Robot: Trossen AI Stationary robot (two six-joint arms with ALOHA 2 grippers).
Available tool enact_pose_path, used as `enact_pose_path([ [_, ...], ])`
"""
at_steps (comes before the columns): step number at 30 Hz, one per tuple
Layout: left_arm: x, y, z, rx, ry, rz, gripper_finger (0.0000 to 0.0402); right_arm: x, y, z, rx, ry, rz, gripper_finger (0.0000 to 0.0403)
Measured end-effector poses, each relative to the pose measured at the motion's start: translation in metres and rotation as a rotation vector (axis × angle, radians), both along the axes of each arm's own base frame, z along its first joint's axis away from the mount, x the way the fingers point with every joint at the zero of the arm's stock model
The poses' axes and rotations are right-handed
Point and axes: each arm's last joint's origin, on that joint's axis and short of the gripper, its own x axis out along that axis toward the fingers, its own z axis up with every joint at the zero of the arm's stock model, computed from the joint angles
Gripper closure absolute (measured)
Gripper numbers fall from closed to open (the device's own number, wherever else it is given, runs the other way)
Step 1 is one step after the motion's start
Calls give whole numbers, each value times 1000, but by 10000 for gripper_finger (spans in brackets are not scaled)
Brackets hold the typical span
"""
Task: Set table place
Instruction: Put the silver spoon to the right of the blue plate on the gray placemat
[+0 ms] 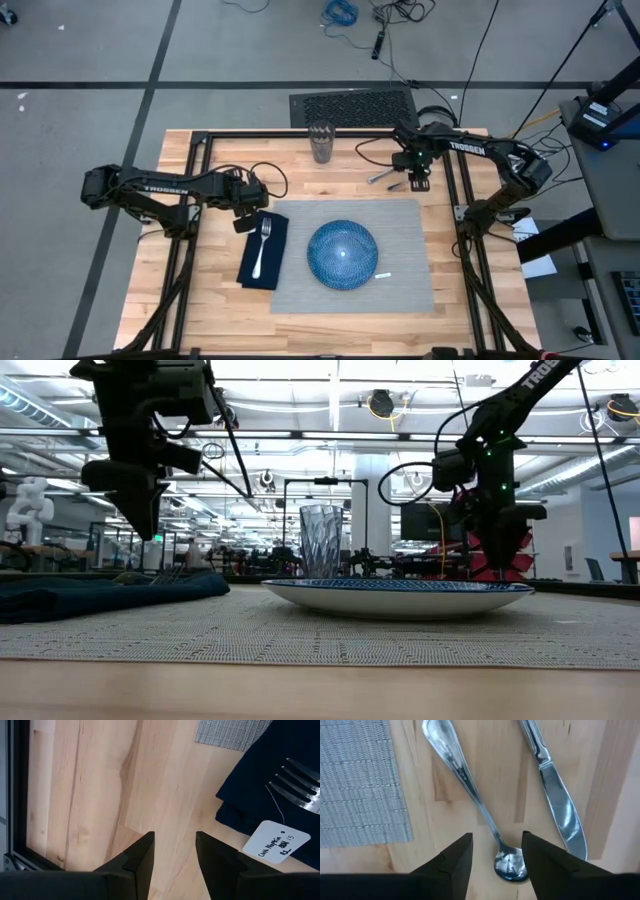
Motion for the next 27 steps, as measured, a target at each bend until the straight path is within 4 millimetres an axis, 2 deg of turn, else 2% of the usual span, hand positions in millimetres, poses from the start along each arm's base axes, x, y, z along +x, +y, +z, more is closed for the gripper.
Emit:
enact_pose_path([
  [6, 0, 0, 0, 0, -1, 1, 272, -11, 4, -19, 12, 28, 10, 246],
  [10, 1, 0, 0, 1, -6, 0, 272, -19, 5, -32, -58, 97, 36, 245],
  [27, 5, 1, 1, 9, -47, -17, 272, -13, -2, -33, -157, 64, 72, 246],
])
